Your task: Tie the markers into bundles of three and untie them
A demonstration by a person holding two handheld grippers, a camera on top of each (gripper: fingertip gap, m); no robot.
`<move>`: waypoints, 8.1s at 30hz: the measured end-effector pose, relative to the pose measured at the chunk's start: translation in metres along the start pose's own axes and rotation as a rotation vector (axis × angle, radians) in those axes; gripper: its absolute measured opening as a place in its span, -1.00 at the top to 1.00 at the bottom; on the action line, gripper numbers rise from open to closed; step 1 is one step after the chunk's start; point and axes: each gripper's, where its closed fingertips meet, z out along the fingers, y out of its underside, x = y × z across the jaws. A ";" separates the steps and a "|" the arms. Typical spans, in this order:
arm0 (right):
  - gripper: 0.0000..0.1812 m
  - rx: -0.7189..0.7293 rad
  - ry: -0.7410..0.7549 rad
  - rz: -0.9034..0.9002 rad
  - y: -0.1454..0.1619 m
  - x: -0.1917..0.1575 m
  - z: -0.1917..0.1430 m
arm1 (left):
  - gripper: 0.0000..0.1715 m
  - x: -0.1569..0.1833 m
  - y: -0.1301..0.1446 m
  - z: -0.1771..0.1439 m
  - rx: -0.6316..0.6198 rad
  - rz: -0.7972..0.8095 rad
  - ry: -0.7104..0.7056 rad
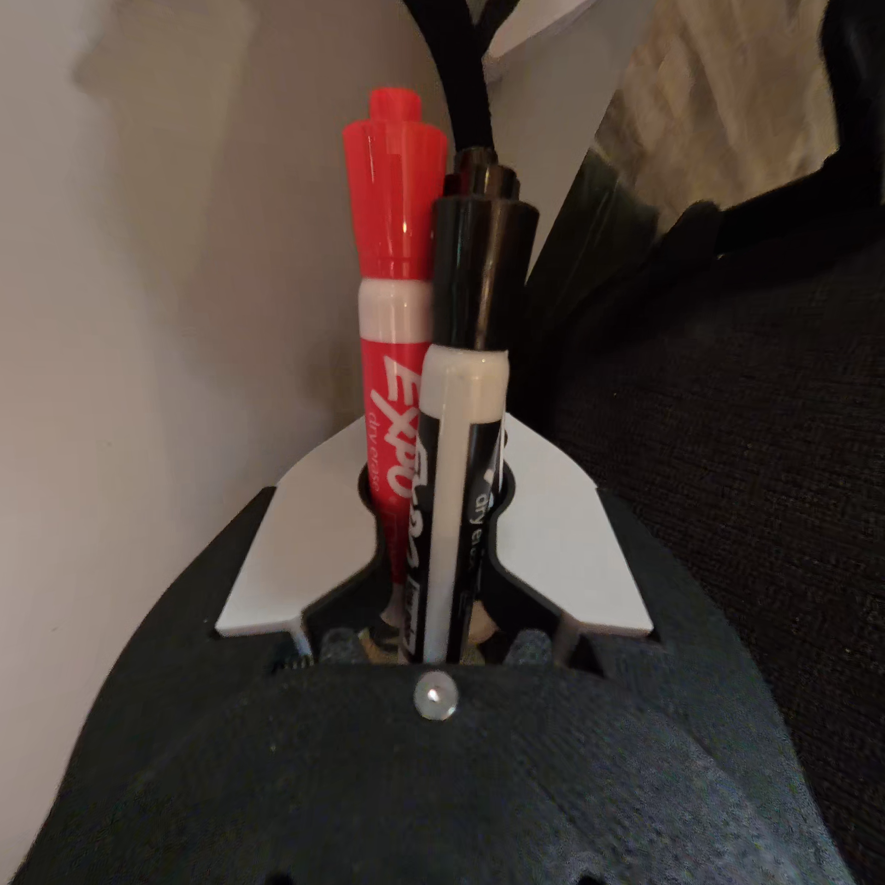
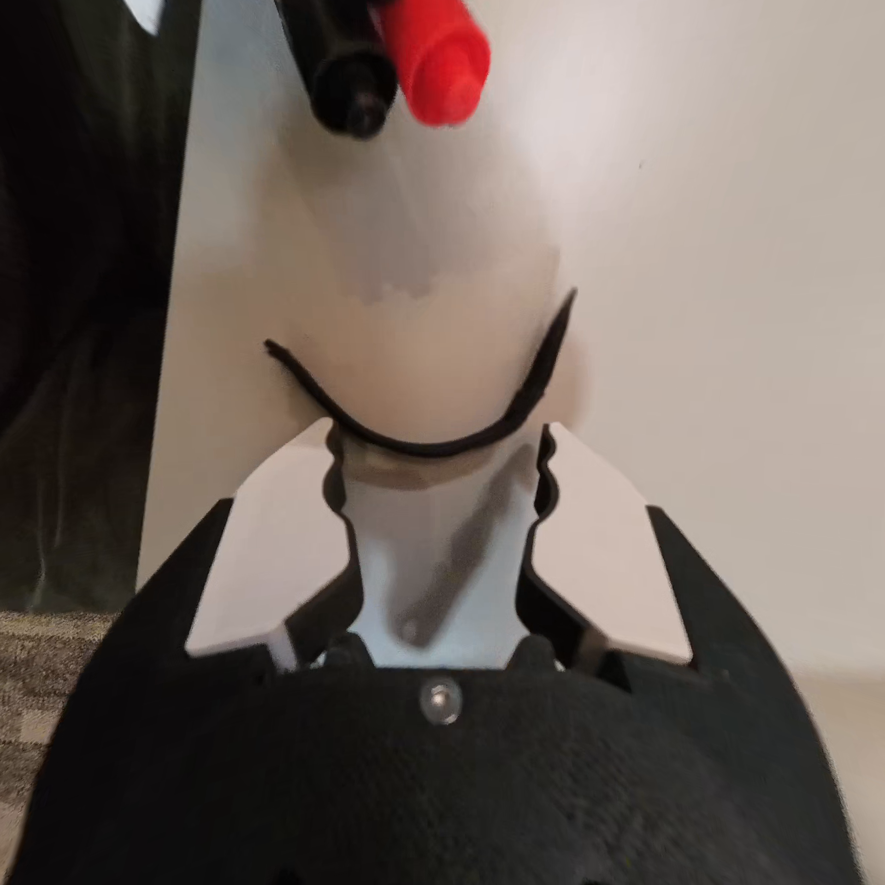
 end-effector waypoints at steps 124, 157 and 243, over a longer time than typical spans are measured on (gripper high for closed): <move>0.58 0.794 -0.579 0.971 -0.095 -0.045 -0.049 | 0.51 0.028 -0.011 0.019 -0.269 0.194 -0.145; 0.73 0.743 -0.629 1.013 -0.098 -0.051 -0.046 | 0.49 0.042 -0.006 0.023 -0.233 0.190 -0.083; 0.79 1.114 -0.268 1.372 -0.006 0.045 -0.060 | 0.50 -0.056 -0.102 0.009 -0.207 0.240 -0.317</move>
